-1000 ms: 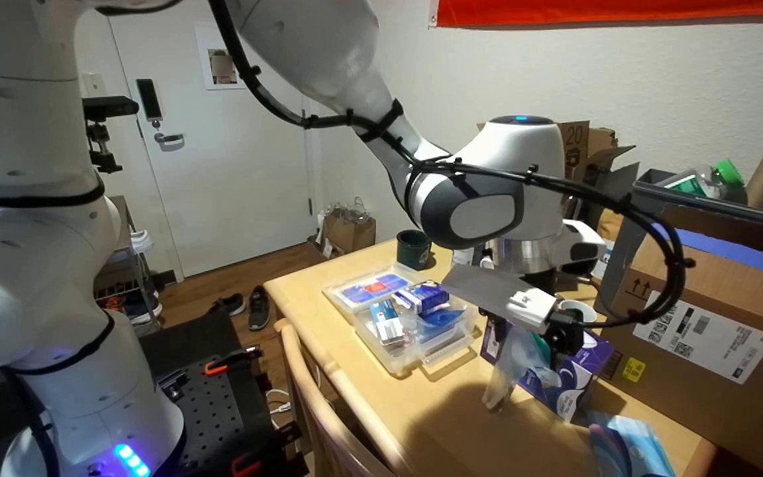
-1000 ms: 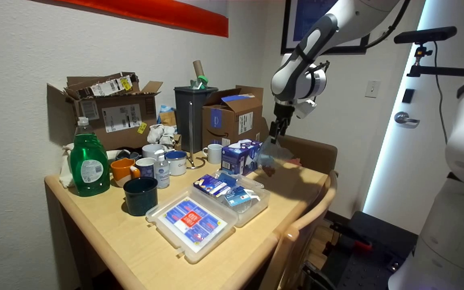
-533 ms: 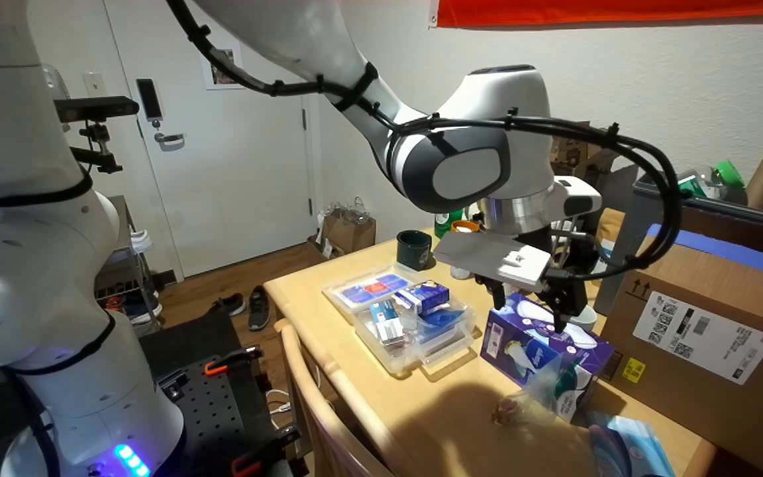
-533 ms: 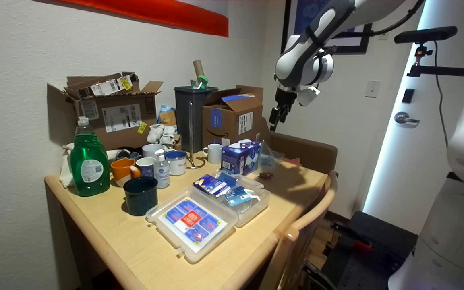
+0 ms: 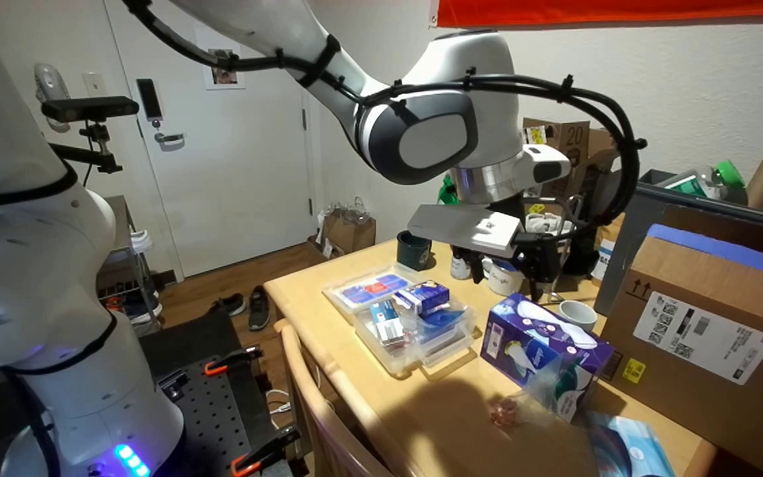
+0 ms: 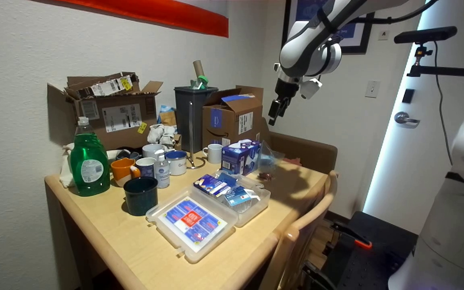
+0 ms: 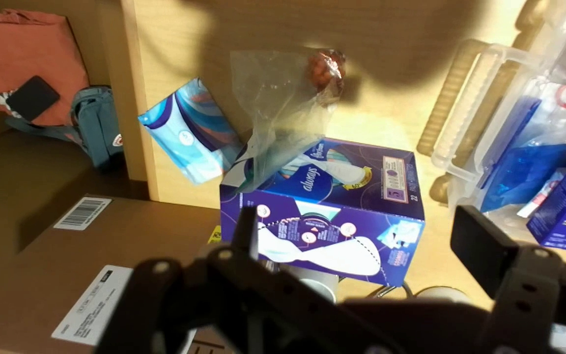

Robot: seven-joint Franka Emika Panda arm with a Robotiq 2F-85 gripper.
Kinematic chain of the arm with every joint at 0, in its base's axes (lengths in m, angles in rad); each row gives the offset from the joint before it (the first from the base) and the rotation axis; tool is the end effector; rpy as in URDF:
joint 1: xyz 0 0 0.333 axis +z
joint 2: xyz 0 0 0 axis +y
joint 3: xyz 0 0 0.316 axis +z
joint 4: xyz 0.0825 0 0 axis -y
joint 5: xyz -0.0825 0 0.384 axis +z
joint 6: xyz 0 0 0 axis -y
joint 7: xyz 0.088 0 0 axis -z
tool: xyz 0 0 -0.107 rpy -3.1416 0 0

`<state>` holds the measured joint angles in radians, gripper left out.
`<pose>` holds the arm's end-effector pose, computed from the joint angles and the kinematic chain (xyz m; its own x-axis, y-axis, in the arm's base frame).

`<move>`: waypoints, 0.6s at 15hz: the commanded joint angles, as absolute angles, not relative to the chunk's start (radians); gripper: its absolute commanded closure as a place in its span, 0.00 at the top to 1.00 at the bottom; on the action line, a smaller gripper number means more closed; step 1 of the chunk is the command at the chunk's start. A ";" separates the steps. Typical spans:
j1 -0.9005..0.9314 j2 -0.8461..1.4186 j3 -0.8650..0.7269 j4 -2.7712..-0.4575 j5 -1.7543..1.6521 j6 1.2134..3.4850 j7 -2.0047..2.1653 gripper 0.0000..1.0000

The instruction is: Pick up the plastic and put on the right side of the table

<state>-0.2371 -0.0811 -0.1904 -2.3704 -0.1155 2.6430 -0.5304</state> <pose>0.4738 -0.2132 0.3932 0.9416 0.2154 0.2590 0.1550 -0.9596 0.2347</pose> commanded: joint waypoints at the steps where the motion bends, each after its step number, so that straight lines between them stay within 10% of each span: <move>1: -0.215 -0.167 -0.202 -2.422 -0.153 2.590 -0.534 1.00; 9: -0.192 -0.167 -0.210 -2.408 -0.163 2.541 -0.522 1.00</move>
